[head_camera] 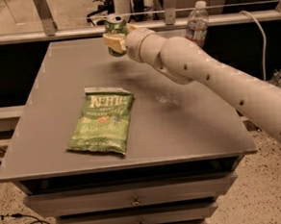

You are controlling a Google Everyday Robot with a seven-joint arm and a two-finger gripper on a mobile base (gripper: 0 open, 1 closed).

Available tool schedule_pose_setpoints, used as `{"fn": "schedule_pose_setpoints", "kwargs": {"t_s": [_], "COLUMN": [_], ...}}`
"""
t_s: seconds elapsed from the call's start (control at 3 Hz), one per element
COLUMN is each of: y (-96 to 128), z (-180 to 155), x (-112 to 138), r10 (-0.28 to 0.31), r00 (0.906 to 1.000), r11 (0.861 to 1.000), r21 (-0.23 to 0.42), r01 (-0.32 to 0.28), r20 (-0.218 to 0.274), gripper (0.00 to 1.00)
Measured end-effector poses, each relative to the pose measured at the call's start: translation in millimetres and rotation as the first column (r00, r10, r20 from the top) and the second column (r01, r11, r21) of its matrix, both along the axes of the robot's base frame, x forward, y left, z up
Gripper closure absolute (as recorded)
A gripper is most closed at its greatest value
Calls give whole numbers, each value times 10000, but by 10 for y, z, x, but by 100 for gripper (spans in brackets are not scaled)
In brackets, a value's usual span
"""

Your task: Move green can near water bottle

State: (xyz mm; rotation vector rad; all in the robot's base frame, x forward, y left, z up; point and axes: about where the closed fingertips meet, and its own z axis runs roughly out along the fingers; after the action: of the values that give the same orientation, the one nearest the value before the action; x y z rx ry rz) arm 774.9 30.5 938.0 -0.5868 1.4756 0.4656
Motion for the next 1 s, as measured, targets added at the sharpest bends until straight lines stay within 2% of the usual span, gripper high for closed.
{"fn": "schedule_pose_setpoints", "kwargs": {"t_s": [0.33,0.67,1.0], "y": [-369,-389,-530], "z": [-16,-21,-59], "x": [-315,-319,-346], "r10": [-777,-751,-585], "r00": [9970,9972,9979], "r11": [9969,9971,9974], "r21": [-114,-154,-431], "r01": [776,750,573], "r20": [-23,-55,-278], "gripper": [100,100,100]}}
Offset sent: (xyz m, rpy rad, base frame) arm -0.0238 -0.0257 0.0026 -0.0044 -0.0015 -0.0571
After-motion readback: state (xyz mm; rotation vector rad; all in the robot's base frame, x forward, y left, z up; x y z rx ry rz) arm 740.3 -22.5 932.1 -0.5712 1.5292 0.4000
